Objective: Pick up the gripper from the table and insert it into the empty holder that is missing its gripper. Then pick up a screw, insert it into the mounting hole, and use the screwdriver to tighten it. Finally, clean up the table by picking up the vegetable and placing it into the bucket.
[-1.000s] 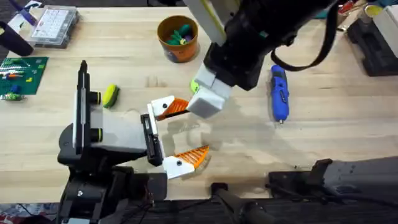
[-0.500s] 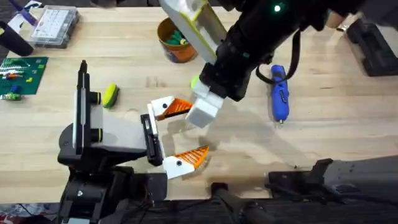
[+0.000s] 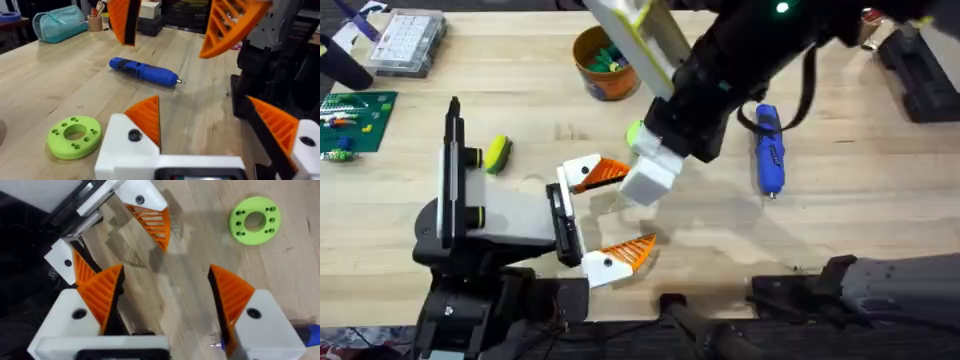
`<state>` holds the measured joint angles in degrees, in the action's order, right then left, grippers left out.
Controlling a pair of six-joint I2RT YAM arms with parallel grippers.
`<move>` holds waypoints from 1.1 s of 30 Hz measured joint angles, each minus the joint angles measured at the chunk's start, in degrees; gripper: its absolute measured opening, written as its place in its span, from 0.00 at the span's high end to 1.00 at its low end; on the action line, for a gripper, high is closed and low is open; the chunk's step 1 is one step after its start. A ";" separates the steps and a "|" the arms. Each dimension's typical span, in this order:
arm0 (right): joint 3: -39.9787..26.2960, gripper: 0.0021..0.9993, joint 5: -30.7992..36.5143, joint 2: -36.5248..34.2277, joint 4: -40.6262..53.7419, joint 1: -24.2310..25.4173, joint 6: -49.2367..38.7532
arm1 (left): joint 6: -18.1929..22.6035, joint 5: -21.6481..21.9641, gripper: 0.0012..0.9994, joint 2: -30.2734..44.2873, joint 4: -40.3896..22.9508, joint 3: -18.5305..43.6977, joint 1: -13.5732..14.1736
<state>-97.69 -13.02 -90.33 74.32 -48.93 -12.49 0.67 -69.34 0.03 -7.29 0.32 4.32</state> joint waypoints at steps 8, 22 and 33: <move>0.00 0.00 -0.56 2.81 0.24 0.00 0.04 | 0.00 -0.09 0.76 0.00 -0.01 0.00 0.00; 4.66 0.00 -1.44 3.32 -3.87 0.02 1.61 | 0.43 -0.11 0.99 0.00 -0.02 0.00 0.00; 4.70 0.00 5.08 3.32 -2.51 8.47 9.73 | 0.42 -0.11 0.99 0.00 -0.02 0.00 0.00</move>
<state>-92.99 -7.93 -87.00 71.81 -40.46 -2.76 1.08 -69.45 0.03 -7.31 0.32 4.32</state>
